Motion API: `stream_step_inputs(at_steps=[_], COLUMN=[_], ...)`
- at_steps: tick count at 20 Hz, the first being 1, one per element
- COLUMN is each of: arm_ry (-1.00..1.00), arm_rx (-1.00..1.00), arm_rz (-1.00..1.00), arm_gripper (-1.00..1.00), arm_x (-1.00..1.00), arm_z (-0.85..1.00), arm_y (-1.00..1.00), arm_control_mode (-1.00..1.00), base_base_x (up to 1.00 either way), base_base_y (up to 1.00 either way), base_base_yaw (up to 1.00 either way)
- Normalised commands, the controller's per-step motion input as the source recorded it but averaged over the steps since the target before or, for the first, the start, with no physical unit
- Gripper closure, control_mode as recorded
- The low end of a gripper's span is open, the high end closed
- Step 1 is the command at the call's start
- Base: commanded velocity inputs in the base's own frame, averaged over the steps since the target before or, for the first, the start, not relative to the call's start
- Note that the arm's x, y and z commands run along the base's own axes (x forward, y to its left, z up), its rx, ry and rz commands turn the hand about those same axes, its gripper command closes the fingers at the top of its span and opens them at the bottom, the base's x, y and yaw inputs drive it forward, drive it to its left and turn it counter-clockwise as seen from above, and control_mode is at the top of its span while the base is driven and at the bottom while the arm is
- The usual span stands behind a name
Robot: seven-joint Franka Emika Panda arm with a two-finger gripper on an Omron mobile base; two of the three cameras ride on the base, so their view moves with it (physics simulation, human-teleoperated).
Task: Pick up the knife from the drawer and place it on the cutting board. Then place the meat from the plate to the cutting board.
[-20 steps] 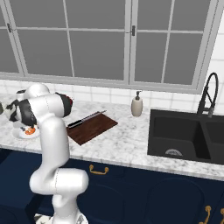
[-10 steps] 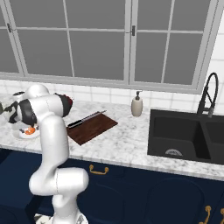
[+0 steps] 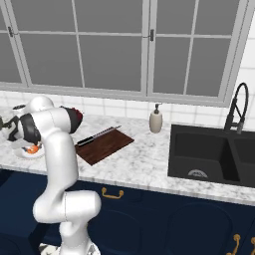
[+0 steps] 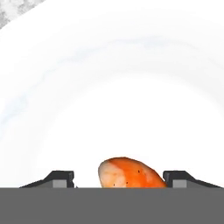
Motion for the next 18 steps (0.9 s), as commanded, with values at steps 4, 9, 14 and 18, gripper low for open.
stream_step_inputs(at_steps=[4, 9, 14, 18], arm_ry=[0.0, -0.05, -0.09, 0.0], arm_rx=[0.15, 0.08, -0.04, 0.0], arm_rz=[0.08, 0.06, 0.02, 0.0], arm_gripper=[1.0, 1.0, 1.0, 1.0], arm_x=[-0.69, -0.58, -0.11, 0.05], arm_z=[-0.46, -0.21, 0.39, 0.97], arm_y=[0.0, -0.06, -0.35, -0.32], arm_control_mode=[-1.0, -1.0, -1.0, -1.0], base_base_x=[0.0, 0.0, 0.0, 0.0], base_base_y=[0.0, 0.0, 0.0, 0.0], base_base_yaw=[0.0, 0.0, 0.0, 0.0])
